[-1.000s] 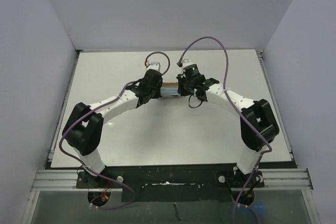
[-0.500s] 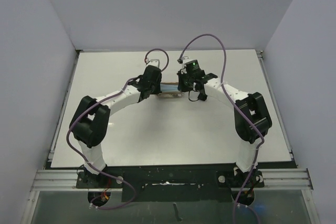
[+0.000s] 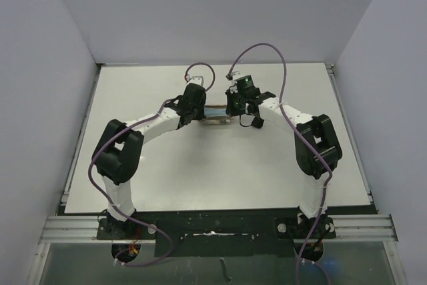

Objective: Organize the sunglasses
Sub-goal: Place the glasses cleaning cloth in the sunglasses case.

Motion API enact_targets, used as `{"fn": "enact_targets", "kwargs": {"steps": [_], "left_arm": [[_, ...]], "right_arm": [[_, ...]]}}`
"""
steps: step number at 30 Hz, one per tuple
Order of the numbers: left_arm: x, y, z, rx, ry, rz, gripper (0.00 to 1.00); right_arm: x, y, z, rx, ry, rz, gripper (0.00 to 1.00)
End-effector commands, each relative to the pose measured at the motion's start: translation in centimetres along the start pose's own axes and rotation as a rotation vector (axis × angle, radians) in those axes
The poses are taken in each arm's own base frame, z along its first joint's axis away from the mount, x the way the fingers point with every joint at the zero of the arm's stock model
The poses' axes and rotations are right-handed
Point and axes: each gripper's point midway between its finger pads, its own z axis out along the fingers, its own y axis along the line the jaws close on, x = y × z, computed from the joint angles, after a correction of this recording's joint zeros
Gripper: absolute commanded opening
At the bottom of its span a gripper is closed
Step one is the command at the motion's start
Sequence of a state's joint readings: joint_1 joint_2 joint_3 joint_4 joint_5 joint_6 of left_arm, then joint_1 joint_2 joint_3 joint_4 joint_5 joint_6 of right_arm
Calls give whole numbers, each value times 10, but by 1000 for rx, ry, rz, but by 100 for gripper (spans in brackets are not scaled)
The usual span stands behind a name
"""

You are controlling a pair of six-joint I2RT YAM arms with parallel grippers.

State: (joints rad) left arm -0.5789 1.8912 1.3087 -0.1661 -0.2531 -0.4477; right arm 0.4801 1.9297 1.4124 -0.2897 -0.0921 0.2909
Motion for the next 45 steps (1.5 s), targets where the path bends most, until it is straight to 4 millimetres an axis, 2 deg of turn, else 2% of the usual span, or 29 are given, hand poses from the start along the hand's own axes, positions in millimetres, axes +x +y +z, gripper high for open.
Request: {"fn": "enact_targets", "kwargs": {"steps": [1,8,16,30,45], "left_arm": [[-33,-4,1,14,-84,-12,0],[-31,-3,7,5,-77,-10,0],[-17,1,17,-9,-46,-6,0],[-10,-5,13,13,-19,-7,0],[16,-10,8,19,31,-1,0]], "right_arm": [[-27,-8,2,4,-63,-8,0],[-23,-9,8,-6,-50,-4,0],[-12,-7,16,-26,-25,5,0],[-4,-1,12,-46,-6,11,0],[14,7,11,-37,23,-5,0]]}}
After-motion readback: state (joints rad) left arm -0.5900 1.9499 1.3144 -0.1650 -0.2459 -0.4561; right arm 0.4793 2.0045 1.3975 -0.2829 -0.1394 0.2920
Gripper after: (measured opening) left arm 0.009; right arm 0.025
